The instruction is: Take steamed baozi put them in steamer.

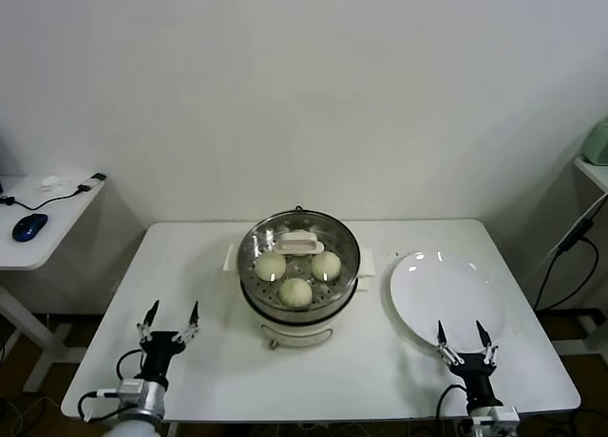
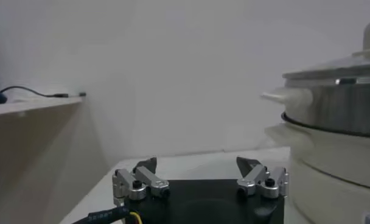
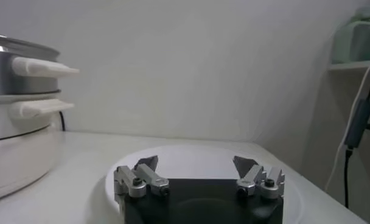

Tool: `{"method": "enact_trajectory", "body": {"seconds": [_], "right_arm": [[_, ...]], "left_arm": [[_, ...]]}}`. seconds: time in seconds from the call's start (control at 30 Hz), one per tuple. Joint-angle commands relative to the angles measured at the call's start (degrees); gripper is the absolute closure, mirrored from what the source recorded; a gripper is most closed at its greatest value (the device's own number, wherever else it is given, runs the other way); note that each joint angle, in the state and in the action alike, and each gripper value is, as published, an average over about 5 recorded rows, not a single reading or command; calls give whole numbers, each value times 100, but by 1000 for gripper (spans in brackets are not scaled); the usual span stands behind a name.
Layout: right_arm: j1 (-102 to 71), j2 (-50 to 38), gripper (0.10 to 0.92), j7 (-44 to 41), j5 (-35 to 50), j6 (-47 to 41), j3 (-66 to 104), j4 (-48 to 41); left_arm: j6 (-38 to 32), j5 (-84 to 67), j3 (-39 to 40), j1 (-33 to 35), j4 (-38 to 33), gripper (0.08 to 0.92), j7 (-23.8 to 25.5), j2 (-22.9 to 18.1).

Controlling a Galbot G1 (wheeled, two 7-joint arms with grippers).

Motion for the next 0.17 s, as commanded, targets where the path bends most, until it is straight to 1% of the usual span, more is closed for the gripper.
{"method": "enact_trajectory", "body": {"seconds": [0.03, 0.17], "right_arm": [[-23, -18, 203, -50, 11, -31, -5, 13], [-47, -34, 203, -106, 19, -13, -17, 14]], "left_arm": [[-360, -277, -87, 98, 293, 177, -1, -38], [-353, -245, -80, 118, 250, 177, 4, -42]]}}
